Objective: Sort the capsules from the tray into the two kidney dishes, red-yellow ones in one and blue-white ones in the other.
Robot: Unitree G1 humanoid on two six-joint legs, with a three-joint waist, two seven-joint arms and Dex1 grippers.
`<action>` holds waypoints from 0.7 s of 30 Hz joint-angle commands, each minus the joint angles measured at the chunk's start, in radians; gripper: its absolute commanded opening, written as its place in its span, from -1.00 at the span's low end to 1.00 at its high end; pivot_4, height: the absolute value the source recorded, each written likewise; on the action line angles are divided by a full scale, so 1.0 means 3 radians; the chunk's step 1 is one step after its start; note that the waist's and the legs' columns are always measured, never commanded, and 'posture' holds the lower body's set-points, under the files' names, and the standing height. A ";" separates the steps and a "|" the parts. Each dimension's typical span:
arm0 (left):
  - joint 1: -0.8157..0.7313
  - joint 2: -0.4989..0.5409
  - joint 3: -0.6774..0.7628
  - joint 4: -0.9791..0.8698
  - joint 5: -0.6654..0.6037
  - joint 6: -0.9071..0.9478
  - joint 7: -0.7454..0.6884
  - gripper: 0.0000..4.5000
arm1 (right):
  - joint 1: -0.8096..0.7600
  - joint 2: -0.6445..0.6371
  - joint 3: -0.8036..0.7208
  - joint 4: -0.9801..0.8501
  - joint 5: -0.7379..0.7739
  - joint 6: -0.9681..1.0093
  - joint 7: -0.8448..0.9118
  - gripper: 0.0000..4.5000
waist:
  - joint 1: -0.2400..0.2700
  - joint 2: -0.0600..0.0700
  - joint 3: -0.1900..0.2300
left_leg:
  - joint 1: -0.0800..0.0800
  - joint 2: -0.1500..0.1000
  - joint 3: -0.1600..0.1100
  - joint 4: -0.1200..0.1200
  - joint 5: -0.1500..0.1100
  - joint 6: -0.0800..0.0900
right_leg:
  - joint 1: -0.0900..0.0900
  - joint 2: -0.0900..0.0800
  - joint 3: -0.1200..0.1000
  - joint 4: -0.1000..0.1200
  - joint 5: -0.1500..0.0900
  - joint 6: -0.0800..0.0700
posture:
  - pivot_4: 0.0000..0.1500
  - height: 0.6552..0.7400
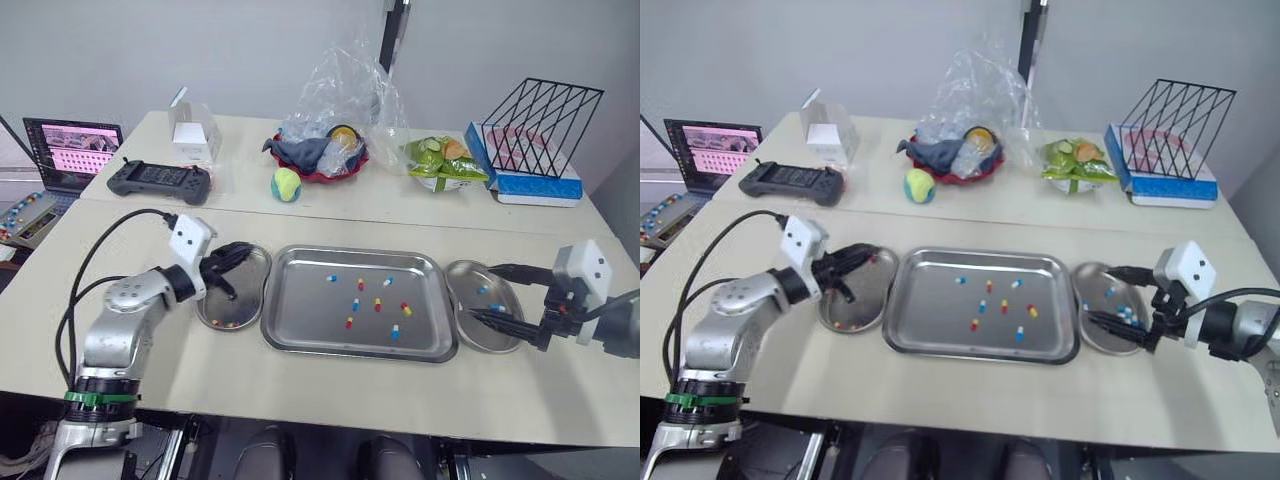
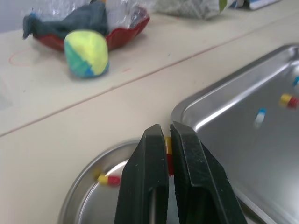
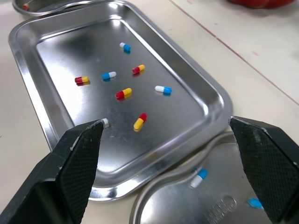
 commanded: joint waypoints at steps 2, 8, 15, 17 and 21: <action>0.0031 0.0089 -0.0098 0.0054 0.0084 -0.0060 -0.0130 -0.98 | -0.0177 -0.0071 -0.0019 0.0045 -0.0014 -0.0088 0.0015 1.00 | 0.0006 0.0000 0.0000 | -0.0001 0.0000 0.0001 0.0001 0.0000 0.0000 | -0.0001 0.0000 0.0000 0.0000 0.0000 0.0001 | 1.00 -0.10; -0.0058 0.0106 -0.0039 0.0211 -0.0019 0.0106 -0.0177 -0.64 | -0.0187 -0.0091 -0.0033 0.0035 -0.0003 -0.0056 0.0066 1.00 | 0.0000 0.0000 0.0000 | -0.0001 0.0001 0.0002 0.0000 0.0000 0.0000 | -0.0003 0.0000 0.0001 0.0000 0.0000 0.0001 | 1.00 -0.10; -0.0142 0.0240 0.0051 0.0258 -0.0236 0.0201 -0.0511 0.37 | -0.0213 -0.0125 -0.0060 0.0063 0.0009 -0.0028 0.0099 1.00 | -0.0019 0.0000 0.0000 | -0.0001 0.0001 0.0003 0.0000 0.0000 0.0000 | -0.0004 0.0000 0.0000 0.0002 0.0000 0.0001 | 1.00 -0.10; -0.0138 0.0322 0.0150 0.0290 -0.0316 0.0187 -0.0618 0.68 | -0.0234 -0.0124 -0.0072 0.0091 0.0024 -0.0013 0.0100 1.00 | -0.0033 0.0000 0.0000 | -0.0001 0.0002 0.0003 0.0000 0.0000 0.0000 | -0.0004 0.0000 0.0000 0.0002 0.0000 0.0001 | 1.00 -0.10; -0.0184 0.0472 0.0464 0.0430 -0.0457 0.0032 -0.0758 0.99 | -0.0295 -0.0079 -0.0130 0.0249 0.0085 0.0015 0.0100 1.00 | -0.0070 0.0000 0.0000 | -0.0001 0.0002 0.0003 -0.0001 0.0000 -0.0001 | -0.0005 0.0001 0.0000 0.0003 0.0000 0.0001 | 1.00 -0.10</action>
